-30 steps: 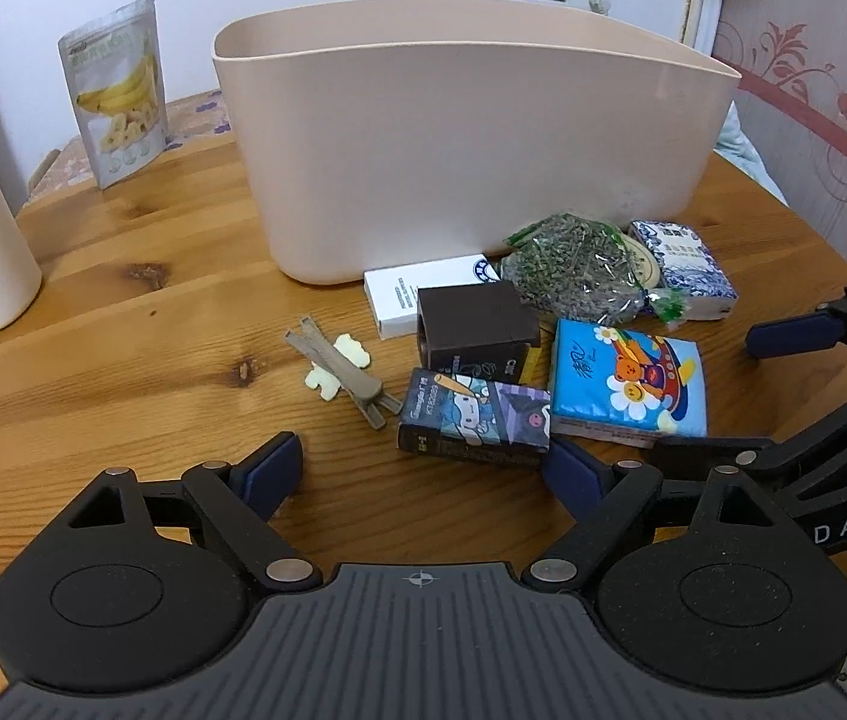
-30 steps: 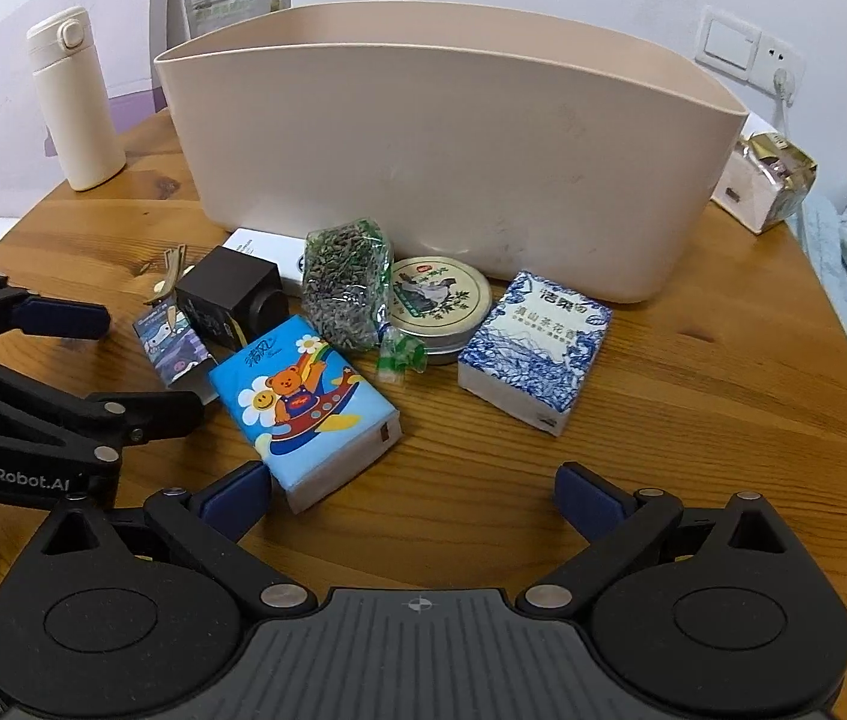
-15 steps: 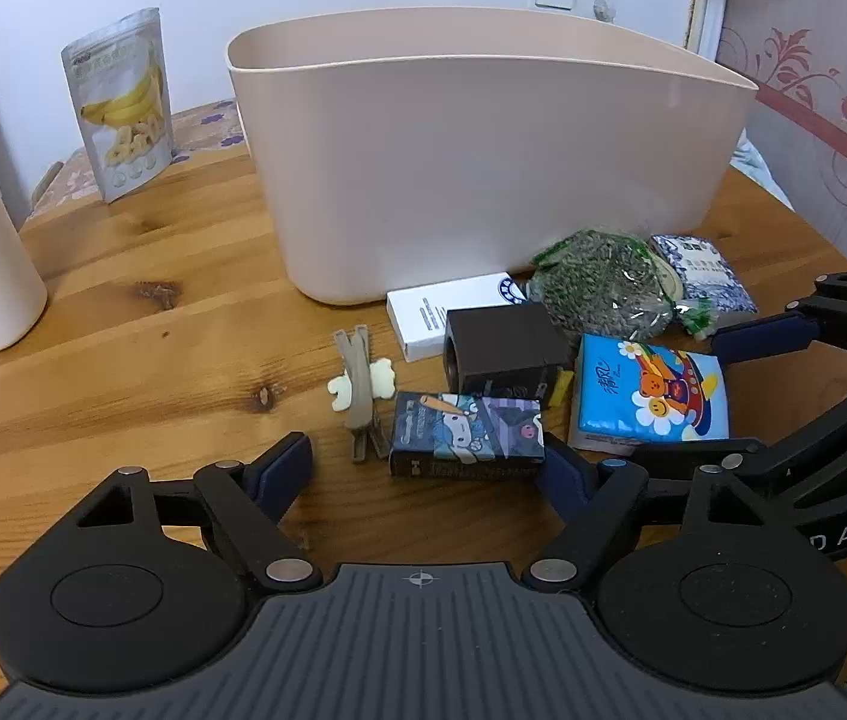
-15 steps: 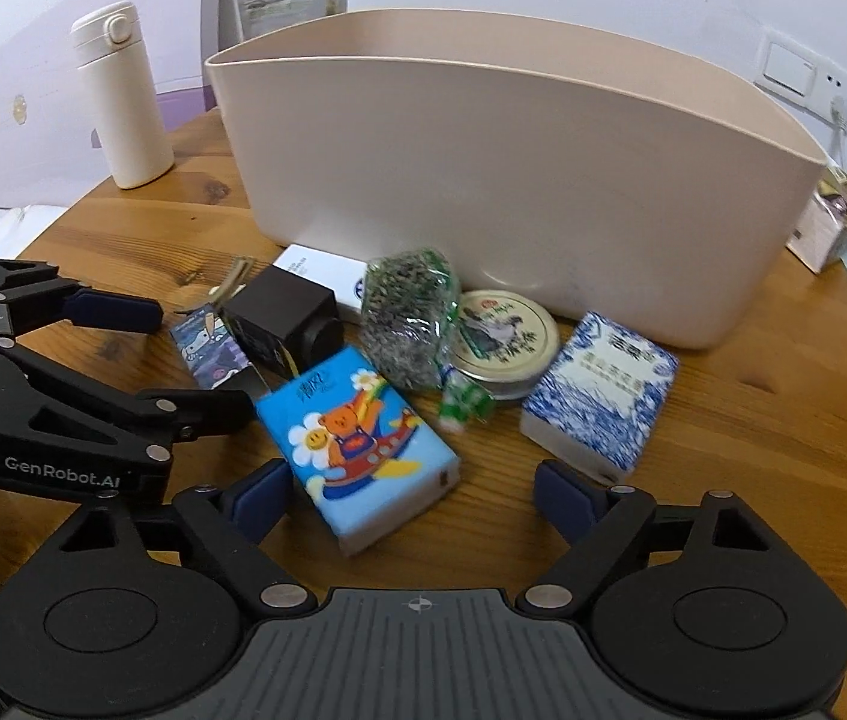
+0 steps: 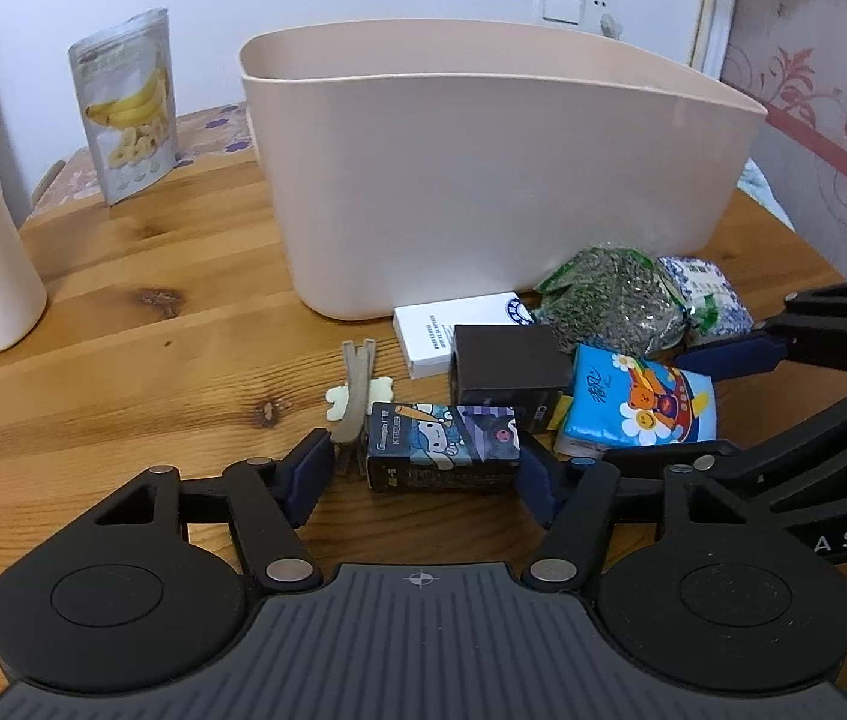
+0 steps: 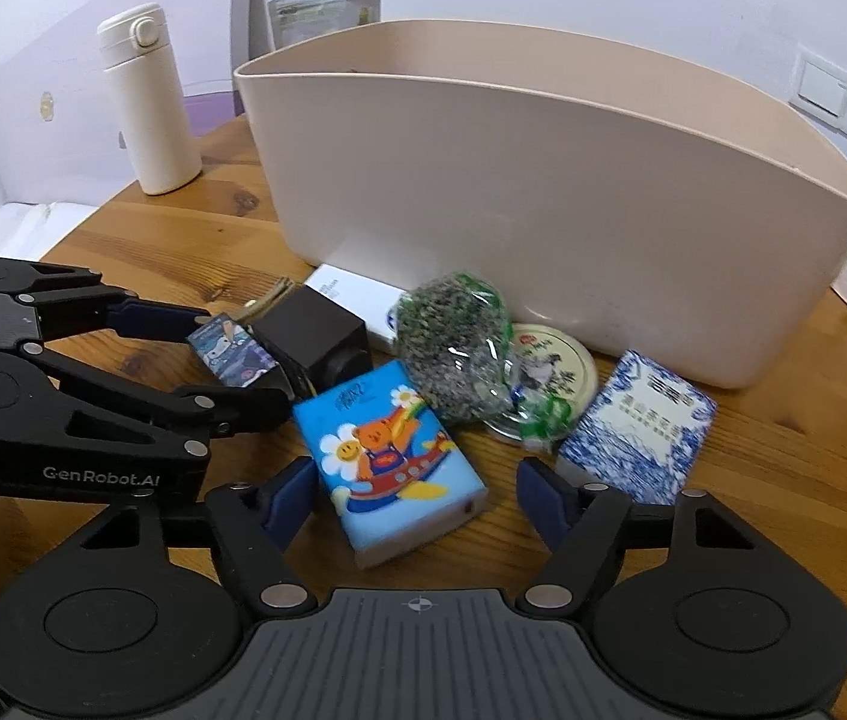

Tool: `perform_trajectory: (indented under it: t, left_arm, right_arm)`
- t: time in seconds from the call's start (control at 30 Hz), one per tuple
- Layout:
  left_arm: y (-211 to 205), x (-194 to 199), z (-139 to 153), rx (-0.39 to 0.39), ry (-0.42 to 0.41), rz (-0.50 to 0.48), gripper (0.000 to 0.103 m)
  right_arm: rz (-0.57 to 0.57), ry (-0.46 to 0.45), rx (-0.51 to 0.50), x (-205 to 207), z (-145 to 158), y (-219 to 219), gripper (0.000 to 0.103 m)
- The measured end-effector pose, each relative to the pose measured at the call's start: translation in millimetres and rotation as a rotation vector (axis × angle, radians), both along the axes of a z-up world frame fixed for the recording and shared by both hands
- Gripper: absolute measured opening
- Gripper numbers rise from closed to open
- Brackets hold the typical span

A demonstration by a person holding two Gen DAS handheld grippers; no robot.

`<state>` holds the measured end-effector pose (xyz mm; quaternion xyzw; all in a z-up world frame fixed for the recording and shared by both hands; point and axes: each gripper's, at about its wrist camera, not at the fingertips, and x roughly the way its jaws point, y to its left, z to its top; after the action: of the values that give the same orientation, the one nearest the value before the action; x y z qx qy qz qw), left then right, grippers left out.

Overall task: Organize objects
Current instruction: 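Grasp the small cartoon box with left tool while right tool grasps blue tissue pack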

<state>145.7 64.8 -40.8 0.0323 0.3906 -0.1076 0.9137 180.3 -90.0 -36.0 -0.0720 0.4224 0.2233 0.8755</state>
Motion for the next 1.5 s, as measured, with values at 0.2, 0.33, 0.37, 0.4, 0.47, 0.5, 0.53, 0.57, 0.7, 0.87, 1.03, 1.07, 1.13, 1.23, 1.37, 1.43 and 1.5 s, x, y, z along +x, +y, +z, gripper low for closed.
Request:
perform_trajectory:
  t: [0.2,0.33,0.37,0.4,0.47,0.5,0.53,0.57,0.7,0.87,1.03,1.07,1.13,1.23,1.37,1.43,1.5]
  left_arm:
    - [5,-1,2,-0.017,0.007,0.003,0.064]
    - [3,-3,2,-0.016,0.004,0.007,0.064]
    - [3,-4,3,-0.018,0.005,0.006,0.064]
    - [2,-5,3,-0.022,0.005,0.004,0.063]
    - [3,-7,3,-0.031,0.004,0.006,0.063]
    - [3,-8,3,-0.032,0.004,0.009,0.063]
    - [3,-10,3,-0.032,0.003,0.010,0.063]
    - [3,-11,3,-0.031,0.004,0.011,0.064]
    - [1,-15,2,-0.014,0.003,0.009,0.062]
    - [-2,-20,3,-0.020,0.010,0.003,0.058]
    - [-11,-20,-1,0.019,-0.014,-0.009,0.058]
    - [-12,-19,-1,0.020,-0.017,-0.010,0.058]
    - [-14,-15,-2,0.026,-0.024,-0.008,0.058]
    - [-17,-10,-2,0.030,-0.033,-0.020,0.059]
    - [-20,-3,-4,0.036,-0.040,-0.025,0.064]
    - [-21,0,-4,0.037,-0.047,-0.024,0.067]
    - [-22,1,-5,0.032,-0.044,-0.027,0.065]
  right_arm:
    - [0.017,0.000,0.012,1,0,6,0.055]
    - [0.020,-0.003,0.012,-2,0,6,0.051]
    - [0.019,-0.003,0.009,-4,0,5,0.050]
    - [0.019,-0.003,0.006,-5,0,3,0.050]
    - [0.017,-0.002,0.002,-9,0,2,0.049]
    - [0.017,-0.002,0.002,-10,1,0,0.048]
    - [0.015,-0.002,0.002,-12,2,-1,0.048]
    - [0.013,-0.001,0.002,-14,2,-4,0.048]
    - [0.003,-0.002,0.004,-18,3,-7,0.047]
    - [-0.006,-0.002,0.009,-23,3,-12,0.047]
    - [-0.011,-0.002,0.012,-23,2,-14,0.047]
    - [-0.012,-0.002,0.012,-23,2,-14,0.047]
    - [-0.015,-0.001,0.015,-24,2,-15,0.047]
    - [-0.022,0.001,0.020,-26,2,-19,0.047]
    - [-0.041,0.001,0.020,-26,2,-24,0.047]
    - [-0.053,0.004,0.028,-27,2,-28,0.047]
    - [-0.064,0.006,0.036,-27,2,-32,0.047]
